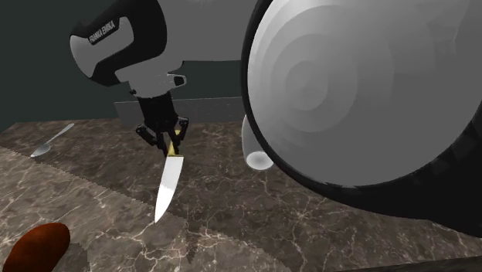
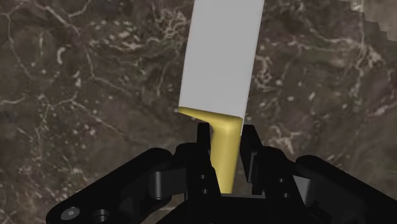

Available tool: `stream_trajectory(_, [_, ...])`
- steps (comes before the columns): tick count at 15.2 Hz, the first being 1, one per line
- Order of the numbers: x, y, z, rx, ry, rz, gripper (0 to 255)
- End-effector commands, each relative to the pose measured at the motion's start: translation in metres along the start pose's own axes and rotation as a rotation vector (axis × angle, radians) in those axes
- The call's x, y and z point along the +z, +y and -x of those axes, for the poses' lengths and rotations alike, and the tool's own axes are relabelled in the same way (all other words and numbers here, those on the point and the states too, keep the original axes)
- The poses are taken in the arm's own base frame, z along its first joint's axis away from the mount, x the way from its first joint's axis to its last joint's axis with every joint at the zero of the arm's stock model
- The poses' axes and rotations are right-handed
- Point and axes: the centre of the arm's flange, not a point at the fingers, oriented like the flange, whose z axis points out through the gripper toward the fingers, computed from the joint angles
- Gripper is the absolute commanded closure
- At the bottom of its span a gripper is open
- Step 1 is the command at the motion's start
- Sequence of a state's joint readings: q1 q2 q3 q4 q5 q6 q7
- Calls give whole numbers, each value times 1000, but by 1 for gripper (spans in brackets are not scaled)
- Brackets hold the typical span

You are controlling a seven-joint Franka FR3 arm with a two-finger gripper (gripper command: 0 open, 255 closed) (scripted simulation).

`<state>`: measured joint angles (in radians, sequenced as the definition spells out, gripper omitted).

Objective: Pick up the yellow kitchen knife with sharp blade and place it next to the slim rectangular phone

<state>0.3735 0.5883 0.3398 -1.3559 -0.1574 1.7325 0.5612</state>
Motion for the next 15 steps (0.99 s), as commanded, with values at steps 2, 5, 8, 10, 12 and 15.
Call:
stream_trajectory(2, [-15, 1, 3, 0, 0, 0, 255])
stream_trajectory(5, [-31, 2, 5, 0, 0, 0, 255])
stream_trajectory(8, [-38, 15, 11, 0, 0, 0, 255])
stream_trajectory(10, [-35, 39, 19, 0, 0, 0, 255])
stream_trajectory(12, [-32, 64, 28, 0, 0, 0, 255])
stream_trajectory(15, [-28, 102, 40, 0, 0, 0, 255])
